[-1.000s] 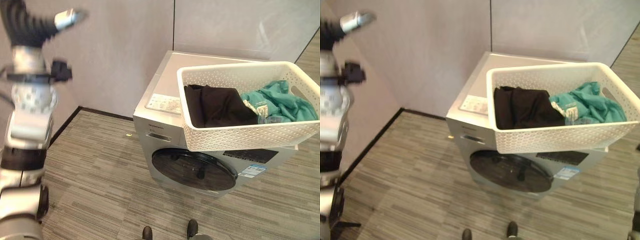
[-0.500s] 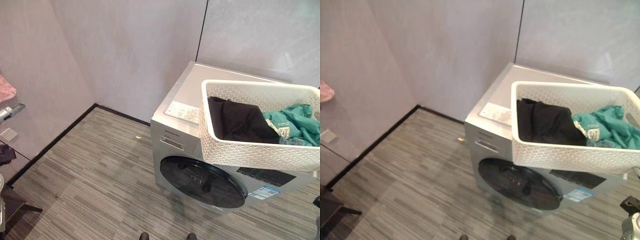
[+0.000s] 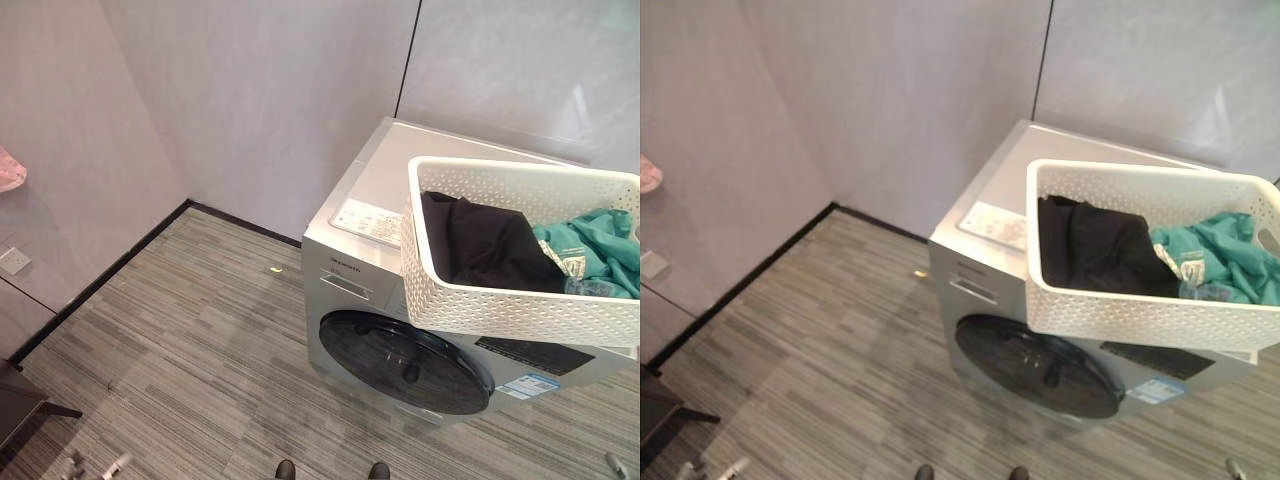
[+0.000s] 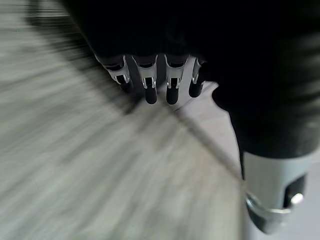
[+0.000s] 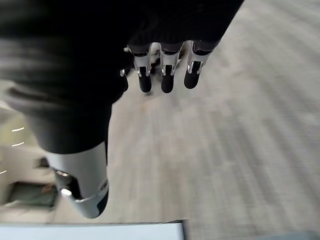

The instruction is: Grab the laundry basket,head to the washer,open it,put in the laundry and shut it.

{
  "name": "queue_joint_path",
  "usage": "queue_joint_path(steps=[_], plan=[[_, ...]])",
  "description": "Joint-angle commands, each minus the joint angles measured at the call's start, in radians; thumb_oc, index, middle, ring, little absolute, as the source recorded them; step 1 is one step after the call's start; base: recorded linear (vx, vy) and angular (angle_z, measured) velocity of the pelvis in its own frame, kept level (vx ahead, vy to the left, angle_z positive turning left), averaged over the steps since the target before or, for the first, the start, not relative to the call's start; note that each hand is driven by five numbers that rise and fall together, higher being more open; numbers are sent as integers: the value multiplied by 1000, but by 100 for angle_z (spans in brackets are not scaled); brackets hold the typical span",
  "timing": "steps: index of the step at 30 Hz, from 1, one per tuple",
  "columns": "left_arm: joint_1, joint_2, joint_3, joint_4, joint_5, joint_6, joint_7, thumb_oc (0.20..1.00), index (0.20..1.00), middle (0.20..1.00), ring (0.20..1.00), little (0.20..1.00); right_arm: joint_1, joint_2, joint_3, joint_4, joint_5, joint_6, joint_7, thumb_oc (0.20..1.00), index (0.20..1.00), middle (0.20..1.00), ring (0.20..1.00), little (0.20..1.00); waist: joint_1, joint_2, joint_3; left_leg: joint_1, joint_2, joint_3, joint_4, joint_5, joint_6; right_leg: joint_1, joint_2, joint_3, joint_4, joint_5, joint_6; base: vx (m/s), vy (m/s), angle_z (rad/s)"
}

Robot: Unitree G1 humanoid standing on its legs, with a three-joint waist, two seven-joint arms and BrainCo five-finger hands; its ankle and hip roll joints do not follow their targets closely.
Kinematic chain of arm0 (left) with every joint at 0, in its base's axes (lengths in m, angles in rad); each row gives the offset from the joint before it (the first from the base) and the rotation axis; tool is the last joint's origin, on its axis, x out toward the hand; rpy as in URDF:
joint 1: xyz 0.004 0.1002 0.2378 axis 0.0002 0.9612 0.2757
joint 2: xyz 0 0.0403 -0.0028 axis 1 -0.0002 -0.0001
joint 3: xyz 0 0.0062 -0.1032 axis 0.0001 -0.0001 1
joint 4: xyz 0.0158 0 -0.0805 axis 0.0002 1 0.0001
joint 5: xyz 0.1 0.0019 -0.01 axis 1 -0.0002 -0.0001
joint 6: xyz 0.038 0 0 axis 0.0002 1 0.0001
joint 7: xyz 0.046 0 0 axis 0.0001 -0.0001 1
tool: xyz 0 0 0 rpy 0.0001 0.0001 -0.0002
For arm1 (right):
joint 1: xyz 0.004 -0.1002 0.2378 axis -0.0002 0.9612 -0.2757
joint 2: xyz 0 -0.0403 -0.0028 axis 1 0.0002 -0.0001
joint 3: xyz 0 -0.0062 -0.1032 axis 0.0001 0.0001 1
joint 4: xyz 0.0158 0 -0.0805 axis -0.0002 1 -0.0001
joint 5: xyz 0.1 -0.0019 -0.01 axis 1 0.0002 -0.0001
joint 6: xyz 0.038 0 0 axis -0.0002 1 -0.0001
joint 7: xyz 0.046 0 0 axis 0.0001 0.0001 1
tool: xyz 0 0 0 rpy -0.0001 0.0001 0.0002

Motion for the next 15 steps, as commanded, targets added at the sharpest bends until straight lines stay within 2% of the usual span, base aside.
queue_joint_path(steps=[1,3,6,8,11,14,15], plan=[[-45,22,3,31,56,-3,11,1000,1000,1000,1000,1000,-32,-61,9,-61,19,-58,9,1000,1000,1000,1000,1000,9,-6,14,-40,2,30,5,11,12,57,-2,15,1,-66,17,0,0,0],[-94,-24,-50,200,98,14,24,1000,1000,1000,1000,1000,-41,-32,81,-28,-13,-50,-9,1000,1000,1000,1000,1000,-1,-8,11,-46,4,37,5,20,11,50,-3,14,1,-63,18,0,0,0],[-102,-32,-58,222,99,15,26,1000,1000,1000,1000,1000,-46,-36,95,-2,-15,-43,-10,1000,1000,1000,1000,1000,-2,-8,11,-46,5,38,5,20,10,49,-2,15,1,-63,17,0,0,0],[-137,-46,-80,270,111,13,48,1000,1000,1000,1000,1000,-70,-49,165,95,-26,-24,-7,1000,1000,1000,1000,1000,3,-14,11,-44,9,40,5,20,6,49,0,18,1,-64,15,-11,-12,5],[-167,-48,-124,238,115,1,58,1000,1000,1000,1000,1000,-108,-36,319,264,-34,17,69,1000,1000,1000,1000,1000,13,-19,18,-48,8,39,5,26,4,49,-2,13,1,-62,14,-17,-10,2],[-176,-53,-136,240,119,1,64,1000,1000,1000,1000,1000,-119,-25,361,309,-37,28,87,1000,1000,1000,1000,1000,12,-19,18,-54,6,36,5,30,4,46,-4,9,1,-60,15,-10,0,0],[-420,-195,-361,329,-58,-22,34,1000,1000,1000,1000,1000,-330,83,787,431,-301,72,66,1000,1000,1000,1000,1000,-32,-21,39,48,56,37,5,-53,-37,93,-96,61,1,-61,50,0,0,0]])
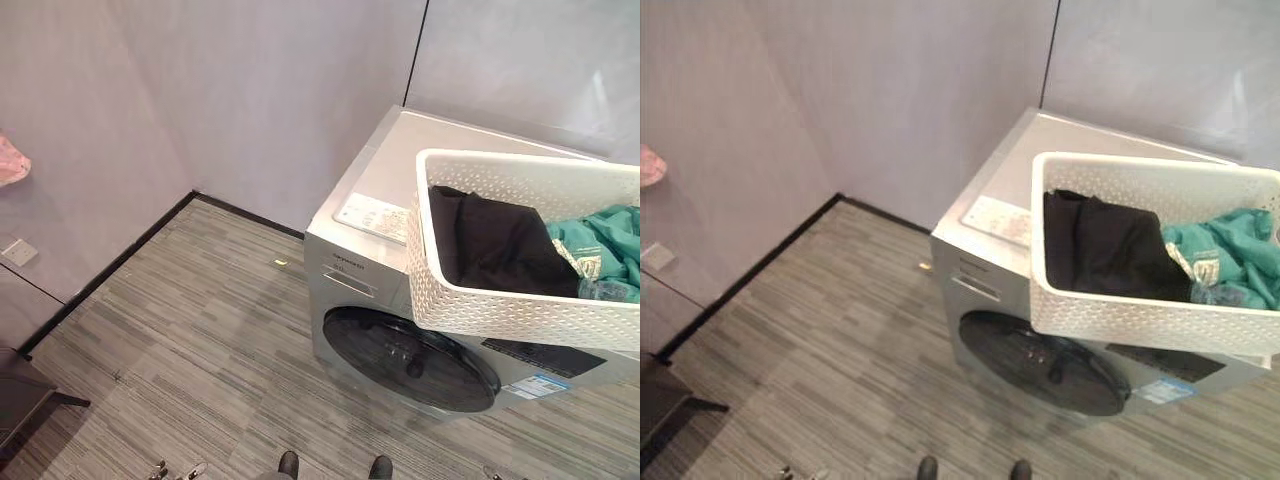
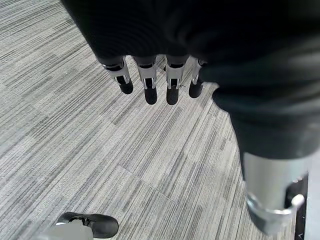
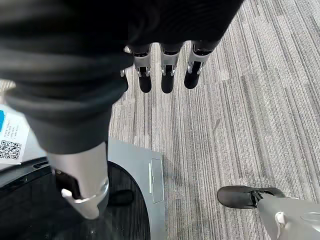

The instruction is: Grab the laundry basket,head to the washer,open it,put in the laundry and shut it.

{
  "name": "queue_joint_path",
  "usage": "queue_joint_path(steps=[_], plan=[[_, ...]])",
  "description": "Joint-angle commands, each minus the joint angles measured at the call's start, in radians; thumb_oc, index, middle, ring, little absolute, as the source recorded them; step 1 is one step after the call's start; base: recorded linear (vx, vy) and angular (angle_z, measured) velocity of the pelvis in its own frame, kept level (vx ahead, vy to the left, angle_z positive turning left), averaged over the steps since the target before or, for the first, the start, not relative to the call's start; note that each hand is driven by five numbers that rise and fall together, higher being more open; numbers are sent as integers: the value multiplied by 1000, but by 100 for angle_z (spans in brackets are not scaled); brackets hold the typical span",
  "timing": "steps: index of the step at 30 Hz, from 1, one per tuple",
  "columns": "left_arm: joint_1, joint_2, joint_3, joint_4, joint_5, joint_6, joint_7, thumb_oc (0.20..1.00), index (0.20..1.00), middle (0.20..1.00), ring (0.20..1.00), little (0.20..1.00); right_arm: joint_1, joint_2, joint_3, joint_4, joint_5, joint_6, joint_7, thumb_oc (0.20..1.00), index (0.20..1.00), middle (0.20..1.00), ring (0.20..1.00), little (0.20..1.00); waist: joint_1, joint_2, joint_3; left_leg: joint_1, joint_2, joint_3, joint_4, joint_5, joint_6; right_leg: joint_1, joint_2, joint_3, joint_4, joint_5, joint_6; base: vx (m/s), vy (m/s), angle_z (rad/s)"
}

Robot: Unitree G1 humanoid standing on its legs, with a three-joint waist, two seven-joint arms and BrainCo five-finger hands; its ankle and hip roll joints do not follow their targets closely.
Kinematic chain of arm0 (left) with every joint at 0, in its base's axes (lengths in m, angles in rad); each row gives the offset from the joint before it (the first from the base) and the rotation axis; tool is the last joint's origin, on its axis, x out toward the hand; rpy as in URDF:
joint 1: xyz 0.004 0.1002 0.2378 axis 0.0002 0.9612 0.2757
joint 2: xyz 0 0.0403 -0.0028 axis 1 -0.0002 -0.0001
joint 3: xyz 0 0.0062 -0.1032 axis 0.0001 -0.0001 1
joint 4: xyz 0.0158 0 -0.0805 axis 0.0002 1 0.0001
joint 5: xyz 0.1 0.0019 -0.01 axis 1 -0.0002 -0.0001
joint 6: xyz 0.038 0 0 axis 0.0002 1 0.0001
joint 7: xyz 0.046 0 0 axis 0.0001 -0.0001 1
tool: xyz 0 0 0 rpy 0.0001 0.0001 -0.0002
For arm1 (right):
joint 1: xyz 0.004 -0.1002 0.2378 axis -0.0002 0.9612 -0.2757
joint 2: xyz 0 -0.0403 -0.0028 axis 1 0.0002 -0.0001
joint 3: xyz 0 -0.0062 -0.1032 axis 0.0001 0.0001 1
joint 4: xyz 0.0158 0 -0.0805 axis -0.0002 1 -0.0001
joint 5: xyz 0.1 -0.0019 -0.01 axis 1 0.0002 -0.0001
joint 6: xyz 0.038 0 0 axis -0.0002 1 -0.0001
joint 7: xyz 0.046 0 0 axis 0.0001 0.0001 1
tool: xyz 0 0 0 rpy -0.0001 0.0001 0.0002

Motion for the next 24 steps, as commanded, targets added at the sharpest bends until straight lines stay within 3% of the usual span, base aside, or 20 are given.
queue_joint_path(steps=[1,18,24], plan=[[-226,-93,-193,122,-151,-45,-13,1000,1000,1000,1000,1000,-174,71,407,67,-268,21,-19,1000,1000,1000,1000,1000,-34,-28,12,47,53,50,3,-57,-32,83,-98,78,6,-59,52,0,0,0],[-226,-91,-180,139,-164,-40,-10,1000,1000,1000,1000,1000,-175,79,366,113,-258,29,-51,1000,1000,1000,1000,1000,-39,-24,11,58,69,72,3,-59,-43,91,-86,75,6,-66,48,8,-9,-4],[-229,-86,-181,148,-176,-31,-7,1000,1000,1000,1000,1000,-196,85,356,105,-183,22,-58,1000,1000,1000,1000,1000,-39,-18,14,63,115,107,3,-50,-64,66,-43,107,6,-83,34,11,-101,-12]])
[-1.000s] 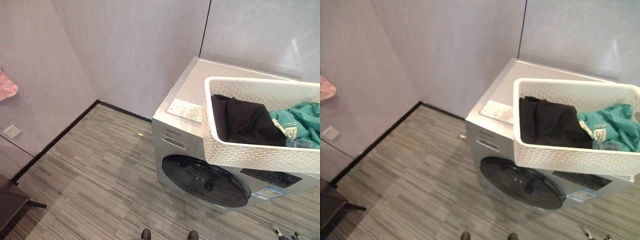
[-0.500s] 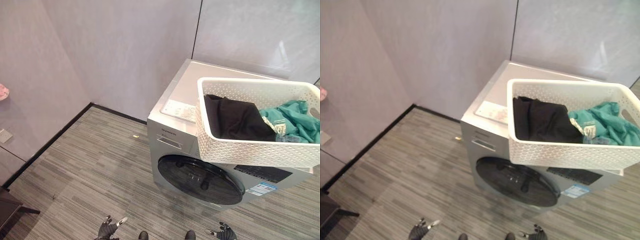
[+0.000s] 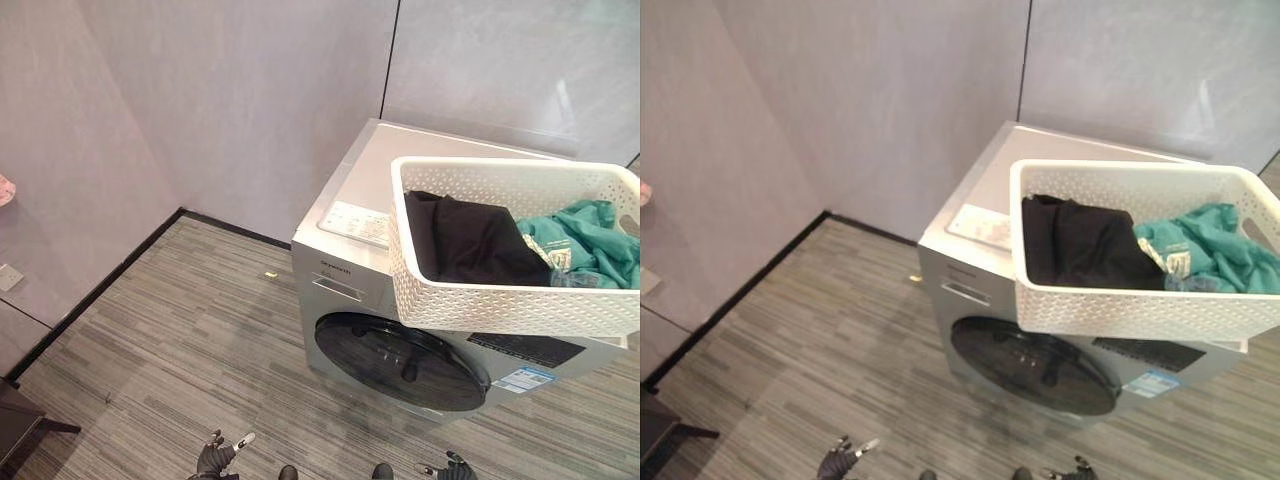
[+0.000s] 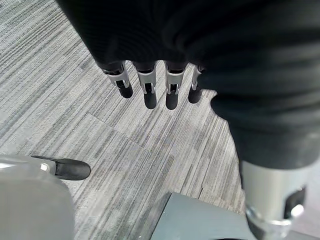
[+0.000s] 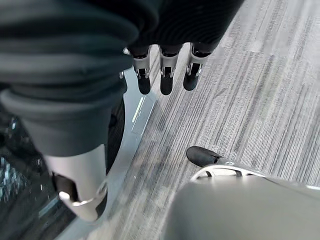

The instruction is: Grab the laundry basket,head to the washer,open it,put in the laundry and shut it.

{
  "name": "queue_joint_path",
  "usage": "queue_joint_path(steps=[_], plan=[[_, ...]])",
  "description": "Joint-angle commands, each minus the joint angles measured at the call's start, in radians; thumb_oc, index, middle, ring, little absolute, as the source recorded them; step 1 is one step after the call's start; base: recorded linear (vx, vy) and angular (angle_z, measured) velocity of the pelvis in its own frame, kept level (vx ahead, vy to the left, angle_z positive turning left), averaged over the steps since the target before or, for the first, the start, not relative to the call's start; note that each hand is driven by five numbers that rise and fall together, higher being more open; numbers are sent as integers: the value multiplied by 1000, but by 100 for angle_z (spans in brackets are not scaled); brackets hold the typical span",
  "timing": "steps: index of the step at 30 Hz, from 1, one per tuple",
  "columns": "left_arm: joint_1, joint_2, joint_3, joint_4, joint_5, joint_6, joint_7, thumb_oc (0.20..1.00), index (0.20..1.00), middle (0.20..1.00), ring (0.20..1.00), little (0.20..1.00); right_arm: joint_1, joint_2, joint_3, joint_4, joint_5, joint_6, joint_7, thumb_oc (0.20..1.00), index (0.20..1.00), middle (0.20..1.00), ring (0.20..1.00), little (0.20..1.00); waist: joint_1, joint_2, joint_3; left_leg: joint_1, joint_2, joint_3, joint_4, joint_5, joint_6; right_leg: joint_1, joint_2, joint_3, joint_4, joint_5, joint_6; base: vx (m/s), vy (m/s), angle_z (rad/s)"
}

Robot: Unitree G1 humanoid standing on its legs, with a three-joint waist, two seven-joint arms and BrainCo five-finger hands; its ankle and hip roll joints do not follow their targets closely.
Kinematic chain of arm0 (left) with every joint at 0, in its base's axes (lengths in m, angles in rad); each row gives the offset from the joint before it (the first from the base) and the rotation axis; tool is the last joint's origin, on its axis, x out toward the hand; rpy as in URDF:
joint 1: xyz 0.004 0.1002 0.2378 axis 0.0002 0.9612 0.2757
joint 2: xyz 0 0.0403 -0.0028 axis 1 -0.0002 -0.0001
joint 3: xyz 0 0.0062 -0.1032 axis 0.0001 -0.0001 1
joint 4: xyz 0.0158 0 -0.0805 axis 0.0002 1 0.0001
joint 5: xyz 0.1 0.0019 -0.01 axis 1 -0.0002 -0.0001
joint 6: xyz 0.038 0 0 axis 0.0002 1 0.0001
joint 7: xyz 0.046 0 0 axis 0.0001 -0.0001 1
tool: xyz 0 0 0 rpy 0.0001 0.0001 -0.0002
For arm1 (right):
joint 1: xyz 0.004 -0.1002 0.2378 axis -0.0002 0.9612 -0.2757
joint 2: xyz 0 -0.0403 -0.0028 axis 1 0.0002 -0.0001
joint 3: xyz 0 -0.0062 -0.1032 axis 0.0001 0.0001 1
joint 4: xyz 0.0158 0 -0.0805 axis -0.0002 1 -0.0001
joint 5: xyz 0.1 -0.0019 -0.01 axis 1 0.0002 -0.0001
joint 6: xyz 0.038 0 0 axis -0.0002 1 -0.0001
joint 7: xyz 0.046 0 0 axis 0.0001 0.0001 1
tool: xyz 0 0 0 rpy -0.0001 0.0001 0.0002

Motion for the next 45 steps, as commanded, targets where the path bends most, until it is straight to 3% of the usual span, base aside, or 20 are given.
queue_joint_path(steps=[1,7,10,12,17,20,32,40,45], plan=[[-66,26,17,37,-45,-29,6,1000,1000,1000,1000,1000,-51,8,14,5,28,-22,-29,1000,1000,1000,1000,1000,7,-29,19,10,105,69,7,-32,-63,36,-48,65,6,-89,48,26,-136,-25],[-58,31,28,-26,-94,-36,7,1000,1000,1000,1000,1000,-24,-29,64,-233,-10,-45,-48,1000,1000,1000,1000,1000,7,-28,39,37,184,99,7,14,-102,50,30,103,6,-132,9,12,-169,-27],[-62,36,13,-81,-95,-33,6,1000,1000,1000,1000,1000,-31,-80,87,-331,-85,-33,-68,1000,1000,1000,1000,1000,12,-38,81,-36,194,66,150,10,-106,56,40,98,6,-140,-12,-93,-147,-10],[-73,34,2,-113,-98,-35,6,1000,1000,1000,1000,1000,-61,-137,100,-391,-184,-7,-80,1000,1000,1000,1000,1000,14,-44,102,-82,178,42,189,10,-100,59,27,75,6,-142,-14,-76,-44,4],[-51,44,15,-97,-49,-19,-14,1000,1000,1000,1000,1000,-80,-210,101,-428,-299,24,-54,1000,1000,1000,1000,1000,21,-33,67,-18,178,83,70,8,-92,69,16,54,6,-135,0,65,41,34],[-45,71,23,-100,-4,-13,-29,1000,1000,1000,1000,1000,-88,-239,78,-428,-343,47,-39,1000,1000,1000,1000,1000,19,-30,48,1,153,77,7,15,-82,63,-5,33,6,-126,13,55,101,18],[21,106,57,-122,25,-12,-67,1000,1000,1000,1000,1000,-160,-327,42,-337,-437,74,-32,1000,1000,1000,1000,1000,37,-42,52,-20,99,73,7,-17,-56,41,-61,16,6,-95,52,22,47,12],[-7,123,12,-214,1,-30,-65,1000,1000,1000,1000,1000,-268,-331,141,-227,-436,64,-18,1000,1000,1000,1000,1000,47,-26,104,-92,82,45,7,8,-54,-16,-74,3,6,-77,55,-63,-21,1],[-40,137,-11,-230,-19,-43,-53,1000,1000,1000,1000,1000,-428,-249,255,-106,-426,65,-11,1000,1000,1000,1000,1000,67,2,127,-145,67,39,7,29,-52,-71,-86,8,6,-60,57,-73,0,10]])
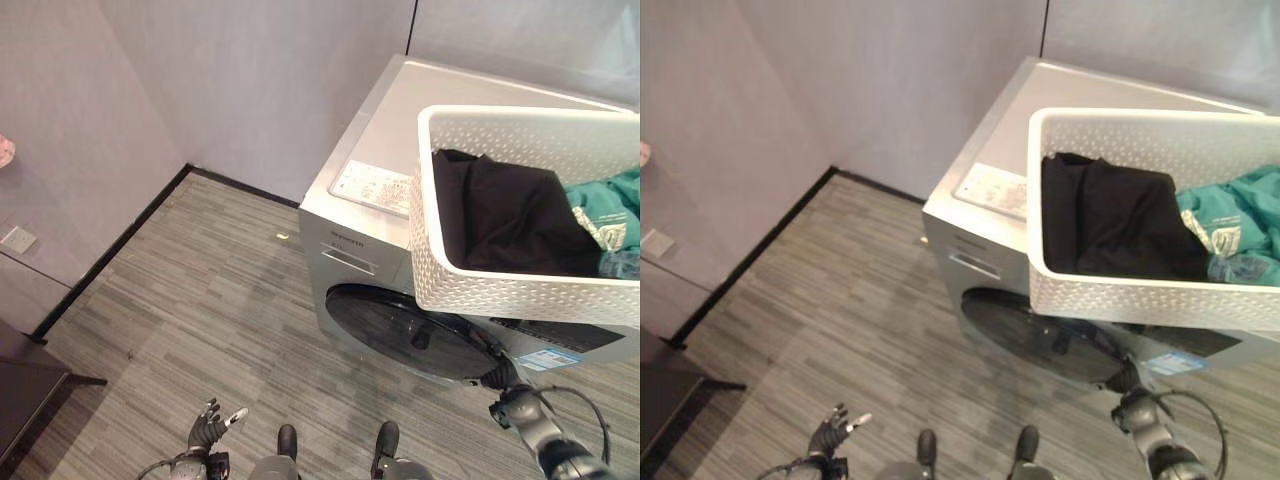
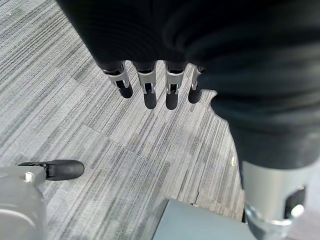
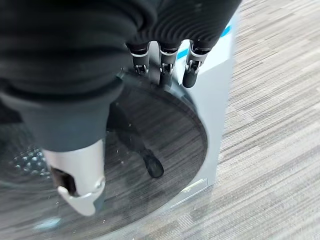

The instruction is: Grab the laundry basket,head to the washer,open it,put in the laundry and shut it.

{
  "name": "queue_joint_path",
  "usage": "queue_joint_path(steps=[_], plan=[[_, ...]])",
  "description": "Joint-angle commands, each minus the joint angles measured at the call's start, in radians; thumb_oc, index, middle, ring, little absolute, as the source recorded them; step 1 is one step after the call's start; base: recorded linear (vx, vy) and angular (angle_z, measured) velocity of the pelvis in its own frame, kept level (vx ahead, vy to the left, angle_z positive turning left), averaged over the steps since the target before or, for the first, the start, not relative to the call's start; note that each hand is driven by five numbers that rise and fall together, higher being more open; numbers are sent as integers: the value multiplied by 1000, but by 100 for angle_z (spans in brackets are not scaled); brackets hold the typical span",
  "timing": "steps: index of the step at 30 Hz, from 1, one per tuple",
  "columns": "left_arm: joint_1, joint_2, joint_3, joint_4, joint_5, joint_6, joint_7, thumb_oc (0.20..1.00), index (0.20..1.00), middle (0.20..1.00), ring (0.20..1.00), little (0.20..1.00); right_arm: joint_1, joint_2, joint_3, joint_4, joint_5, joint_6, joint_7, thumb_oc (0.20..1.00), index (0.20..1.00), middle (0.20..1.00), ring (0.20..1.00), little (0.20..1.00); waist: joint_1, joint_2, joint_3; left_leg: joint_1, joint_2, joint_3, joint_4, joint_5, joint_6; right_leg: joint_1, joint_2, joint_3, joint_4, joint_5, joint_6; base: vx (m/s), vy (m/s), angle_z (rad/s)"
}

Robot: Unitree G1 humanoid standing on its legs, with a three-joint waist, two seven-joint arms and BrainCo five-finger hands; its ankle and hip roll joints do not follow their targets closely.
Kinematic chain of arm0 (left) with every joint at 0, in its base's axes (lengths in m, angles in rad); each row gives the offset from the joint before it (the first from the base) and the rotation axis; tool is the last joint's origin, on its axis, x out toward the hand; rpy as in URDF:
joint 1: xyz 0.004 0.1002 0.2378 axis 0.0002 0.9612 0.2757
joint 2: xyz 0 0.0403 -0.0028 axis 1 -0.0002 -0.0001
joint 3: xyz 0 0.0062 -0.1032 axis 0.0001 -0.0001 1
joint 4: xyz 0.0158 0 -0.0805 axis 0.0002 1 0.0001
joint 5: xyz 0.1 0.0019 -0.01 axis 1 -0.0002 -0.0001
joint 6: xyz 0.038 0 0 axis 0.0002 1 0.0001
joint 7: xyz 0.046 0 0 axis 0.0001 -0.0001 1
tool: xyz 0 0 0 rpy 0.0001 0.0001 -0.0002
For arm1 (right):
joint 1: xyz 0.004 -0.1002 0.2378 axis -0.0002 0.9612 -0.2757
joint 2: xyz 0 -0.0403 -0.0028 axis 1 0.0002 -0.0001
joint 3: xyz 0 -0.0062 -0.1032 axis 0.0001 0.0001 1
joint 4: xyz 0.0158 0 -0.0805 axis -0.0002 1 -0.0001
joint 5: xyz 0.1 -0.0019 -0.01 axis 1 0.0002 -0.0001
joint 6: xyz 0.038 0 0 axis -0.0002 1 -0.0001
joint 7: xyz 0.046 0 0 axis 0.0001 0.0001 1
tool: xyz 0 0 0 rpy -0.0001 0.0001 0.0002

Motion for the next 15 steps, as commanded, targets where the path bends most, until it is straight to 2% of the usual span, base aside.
queue_joint_path(steps=[1,2,3,7,8,11,13,14,15], plan=[[-44,64,-11,4,-31,-44,21,1000,1000,1000,1000,1000,-53,103,87,-18,5,-37,27,1000,1000,1000,1000,1000,38,-62,11,-37,3,-35,-13,-9,-4,24,-79,57,9,-83,43,-42,13,4],[-54,61,-10,7,-44,-47,30,1000,1000,1000,1000,1000,-82,148,124,-53,12,-41,26,1000,1000,1000,1000,1000,43,-58,13,-47,2,-34,-13,-3,-4,14,-80,61,9,-80,41,0,0,0],[-54,61,-10,7,-44,-47,30,1000,1000,1000,1000,1000,-82,149,125,-53,12,-41,26,1000,1000,1000,1000,1000,42,-59,13,-48,2,-34,-13,-3,-4,14,-80,61,9,-80,41,-15,-1,-6],[-54,53,-4,-19,-69,-59,46,1000,1000,1000,1000,1000,-86,239,190,-147,41,-61,40,1000,1000,1000,1000,1000,48,-56,21,-56,0,-40,-13,1,-3,14,-81,55,9,-81,38,-8,-2,-3],[-54,44,-7,-44,-88,-67,61,1000,1000,1000,1000,1000,-109,321,250,-166,69,-72,53,1000,1000,1000,1000,1000,60,-51,25,-57,-1,-44,-13,1,-4,15,-84,53,9,-81,38,-15,6,-4],[-49,44,-9,-67,-93,-70,65,1000,1000,1000,1000,1000,-113,344,270,-173,74,-76,57,1000,1000,1000,1000,1000,63,-49,25,-57,-1,-44,-13,1,-4,15,-83,53,9,-83,38,-3,7,-4],[-19,55,-19,-171,-114,-75,71,1000,1000,1000,1000,1000,-124,419,320,-163,112,-77,73,1000,1000,1000,1000,1000,79,-41,27,-51,2,-41,-13,1,-5,21,-82,51,9,-84,37,-2,4,-2],[-19,56,-19,-172,-114,-75,71,1000,1000,1000,1000,1000,-124,420,320,-162,112,-78,73,1000,1000,1000,1000,1000,79,-41,27,-50,2,-40,-13,1,-5,22,-82,51,9,-84,36,5,-3,-5],[5,65,-25,-249,-132,-77,69,1000,1000,1000,1000,1000,-135,473,355,-141,136,-73,86,1000,1000,1000,1000,1000,93,-36,25,-43,6,-38,-13,-1,-7,30,-80,46,9,-88,35,9,-10,-4]])
